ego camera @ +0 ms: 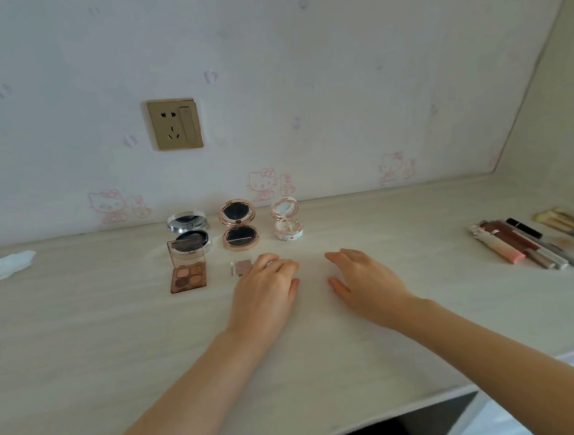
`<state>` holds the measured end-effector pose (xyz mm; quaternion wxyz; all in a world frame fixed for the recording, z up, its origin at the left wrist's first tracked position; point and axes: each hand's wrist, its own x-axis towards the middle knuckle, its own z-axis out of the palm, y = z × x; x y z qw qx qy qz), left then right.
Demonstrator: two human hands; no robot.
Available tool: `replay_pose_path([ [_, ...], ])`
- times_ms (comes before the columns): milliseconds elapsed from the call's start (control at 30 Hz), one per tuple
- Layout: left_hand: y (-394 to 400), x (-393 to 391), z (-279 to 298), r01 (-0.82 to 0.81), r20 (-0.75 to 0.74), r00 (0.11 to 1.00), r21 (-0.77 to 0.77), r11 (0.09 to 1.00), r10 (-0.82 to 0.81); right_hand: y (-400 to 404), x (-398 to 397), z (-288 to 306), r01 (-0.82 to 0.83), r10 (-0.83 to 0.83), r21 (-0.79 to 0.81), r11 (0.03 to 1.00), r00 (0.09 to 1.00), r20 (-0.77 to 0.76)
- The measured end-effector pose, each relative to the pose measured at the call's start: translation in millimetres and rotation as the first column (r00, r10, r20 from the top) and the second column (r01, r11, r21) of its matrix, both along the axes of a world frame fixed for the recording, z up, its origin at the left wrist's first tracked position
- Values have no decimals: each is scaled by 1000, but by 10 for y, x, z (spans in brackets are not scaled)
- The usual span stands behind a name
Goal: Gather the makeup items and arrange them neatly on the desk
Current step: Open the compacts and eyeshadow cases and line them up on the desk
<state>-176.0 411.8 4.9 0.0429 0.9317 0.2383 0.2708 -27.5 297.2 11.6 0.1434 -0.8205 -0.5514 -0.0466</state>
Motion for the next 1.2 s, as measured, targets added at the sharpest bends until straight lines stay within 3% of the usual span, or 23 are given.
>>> replay_pose_path([
  [567,-1331,1805,-14,392,-68,913,-123,912,-402,-1932,1283,149,372,-375,84,925,927,28],
  [733,-1678,2336,99,483,7,873,-143,864,-487,-2267,1792,168,446,-446,96,890,895,-18],
  [933,-1967,2983,222,490,4,869,-143,860,-495,-2492,2399,197,538,-539,40,842,842,19],
  [1100,-2089,3432,216,484,-81,863,-157,861,-499,-2513,2821,187,496,-494,-112,861,868,49],
  [1200,-2129,3664,219,442,-125,875,-183,878,-467,-2493,2993,160,476,-476,-121,871,879,29],
])
